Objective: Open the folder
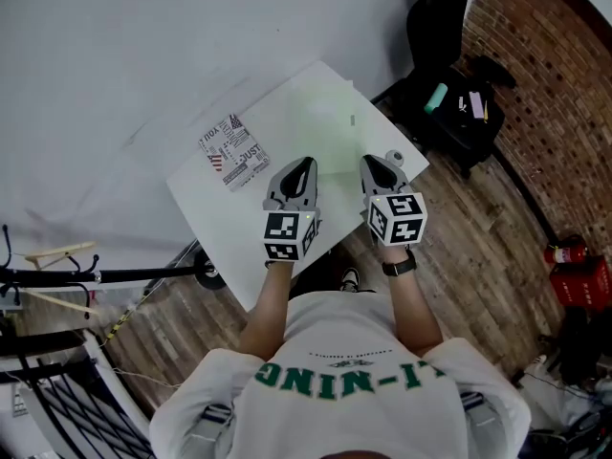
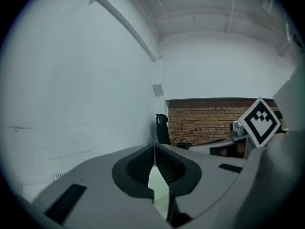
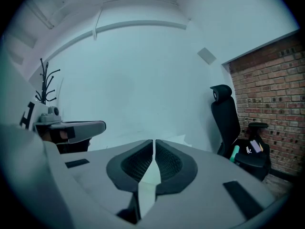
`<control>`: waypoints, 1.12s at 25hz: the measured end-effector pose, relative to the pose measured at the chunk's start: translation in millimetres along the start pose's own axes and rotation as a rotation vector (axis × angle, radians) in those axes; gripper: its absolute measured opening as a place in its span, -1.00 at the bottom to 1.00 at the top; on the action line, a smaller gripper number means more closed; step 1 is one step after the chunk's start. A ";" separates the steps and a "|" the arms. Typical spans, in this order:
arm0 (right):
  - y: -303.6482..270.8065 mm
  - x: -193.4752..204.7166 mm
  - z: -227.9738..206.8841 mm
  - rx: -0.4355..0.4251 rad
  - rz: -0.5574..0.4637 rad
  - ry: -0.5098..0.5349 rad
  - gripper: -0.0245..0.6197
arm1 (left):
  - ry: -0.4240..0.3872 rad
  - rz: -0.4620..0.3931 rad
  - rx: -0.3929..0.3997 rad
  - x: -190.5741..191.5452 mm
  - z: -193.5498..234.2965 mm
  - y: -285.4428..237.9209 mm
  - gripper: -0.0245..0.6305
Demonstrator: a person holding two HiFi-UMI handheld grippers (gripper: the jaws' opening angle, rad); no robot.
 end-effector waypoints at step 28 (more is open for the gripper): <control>-202.9 90.3 -92.8 -0.004 0.320 -0.352 -0.30 | 0.156 0.172 -0.002 66.9 116.8 -109.1 -0.85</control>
Point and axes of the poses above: the fingertips, and each gripper's own axes: y backward along the fingers, z to its left, x out of its underside, the point moved 7 cm from there along y, backward along the fingers, and after that the axes turned 1 degree about x, right-handed, at the moved point
